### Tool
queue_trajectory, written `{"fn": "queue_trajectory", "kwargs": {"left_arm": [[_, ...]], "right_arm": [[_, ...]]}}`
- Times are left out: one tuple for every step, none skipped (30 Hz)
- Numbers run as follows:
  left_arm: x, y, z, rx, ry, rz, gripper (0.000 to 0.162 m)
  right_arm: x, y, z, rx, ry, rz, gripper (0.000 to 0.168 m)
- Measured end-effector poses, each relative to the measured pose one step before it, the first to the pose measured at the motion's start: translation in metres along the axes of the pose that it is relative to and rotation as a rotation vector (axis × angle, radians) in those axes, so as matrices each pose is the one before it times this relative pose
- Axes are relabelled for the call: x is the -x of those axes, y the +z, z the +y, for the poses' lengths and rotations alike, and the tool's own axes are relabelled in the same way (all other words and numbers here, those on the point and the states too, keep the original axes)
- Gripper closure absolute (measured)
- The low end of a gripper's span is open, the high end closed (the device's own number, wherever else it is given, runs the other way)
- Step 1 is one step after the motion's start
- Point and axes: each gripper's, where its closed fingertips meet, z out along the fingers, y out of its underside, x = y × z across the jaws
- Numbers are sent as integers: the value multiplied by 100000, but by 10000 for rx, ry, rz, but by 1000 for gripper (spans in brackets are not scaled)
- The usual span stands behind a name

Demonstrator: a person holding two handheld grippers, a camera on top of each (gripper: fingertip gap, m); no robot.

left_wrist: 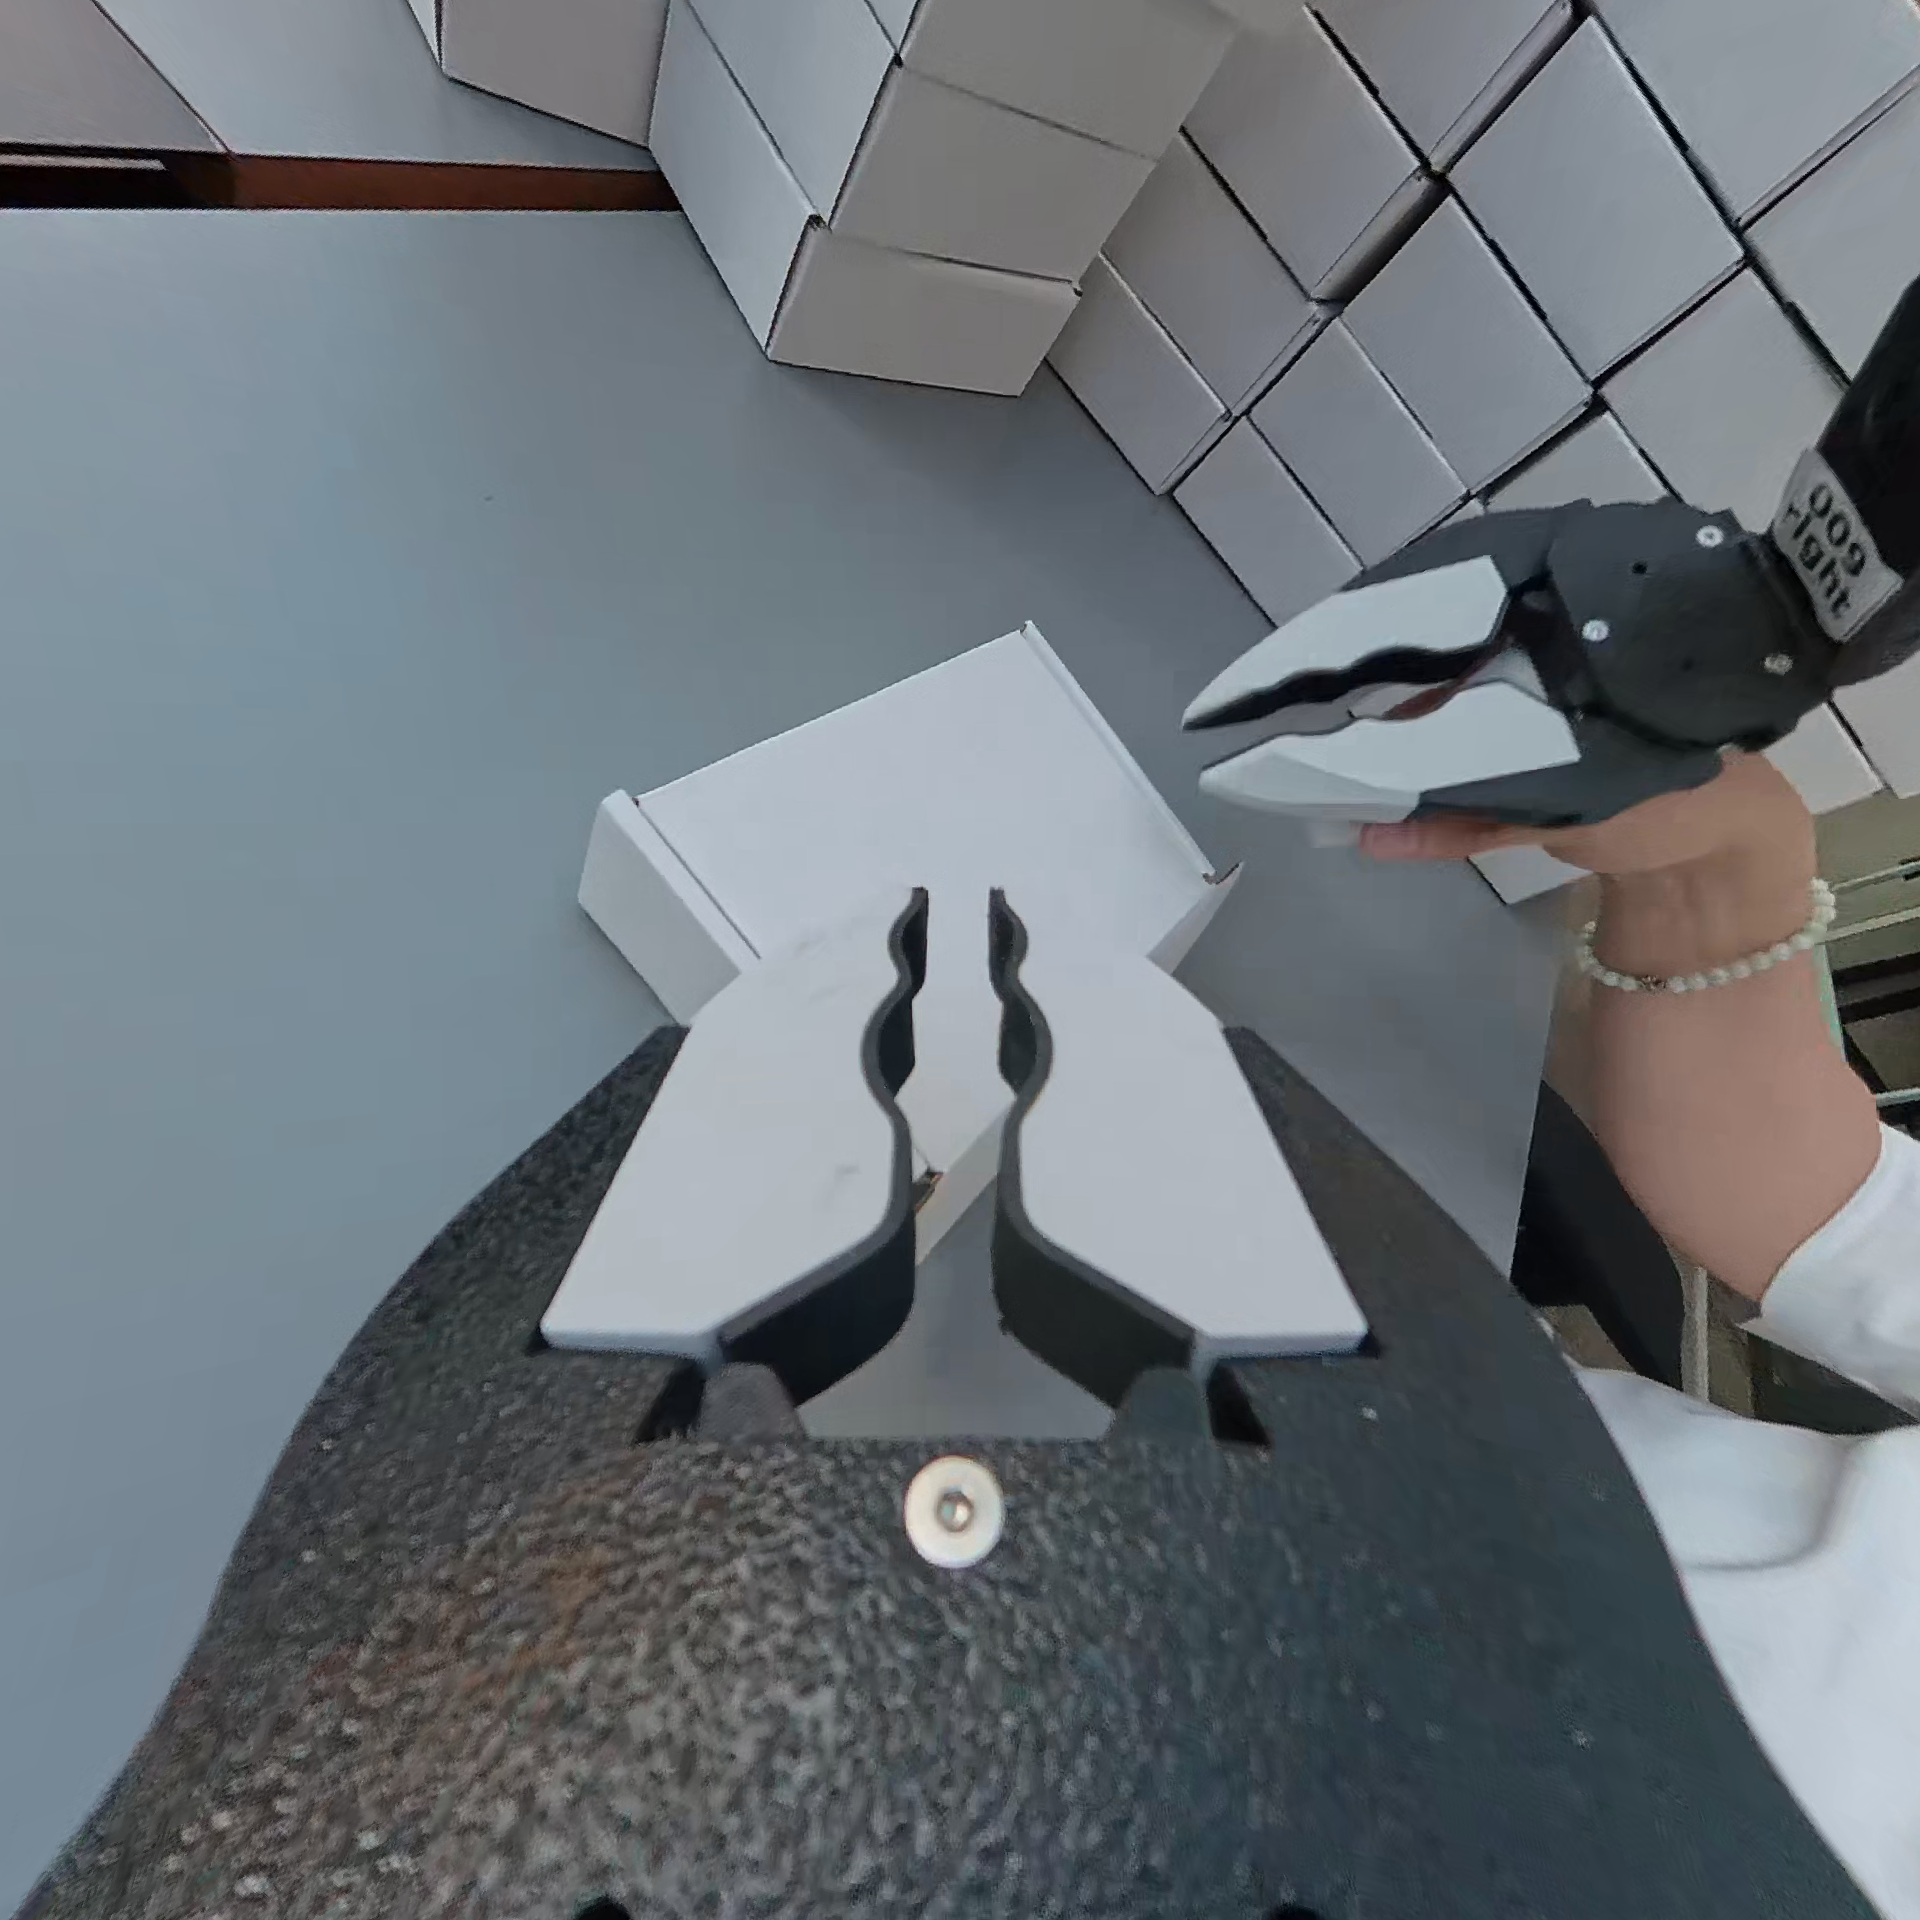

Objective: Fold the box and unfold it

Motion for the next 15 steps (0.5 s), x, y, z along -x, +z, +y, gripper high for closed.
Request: {"fn": "queue_trajectory", "kwargs": {"left_arm": [[314,48,594,446,-75,23,150],[199,170,600,434,-168,139,147],[2,191,392,283,-274,294,146],[5,144,9,16,-309,277,149],[19,73,-111,-100,-224,269,162],[49,80,9,-21,-172,257,162],[320,71,193,86,-205,94,162],[588,90,316,149,-210,-127,162],[677,123,430,201,-90,-216,162],[472,119,419,171,-24,-114,162],[-55,-13,-112,-171,-119,171,162],[0,-15,-16,-76,-111,74,162],[12,1,5,-52,44,-63,162],[32,-35,49,-7,174,-157,162],[66,-74,74,25,156,-204,162]], "right_arm": [[-407,-456,-417,-467,761,-251,149],[-356,-369,-299,-357,795,-310,139],[-321,-275,-130,-207,823,-323,129],[-277,-210,-26,-111,744,-331,119],[-209,-169,27,-94,637,-327,109],[-216,-145,33,-105,568,-272,103],[-289,-132,68,-83,546,-192,97],[-282,-125,75,-61,474,-161,94],[-303,-82,78,-56,440,-120,92],[-357,-47,96,-20,398,-60,89],[-313,13,171,51,305,-71,88],[-370,72,216,107,204,-37,88],[-438,144,242,131,196,4,87],[-387,183,243,136,270,-1,85],[-221,223,173,99,300,-61,85]]}}
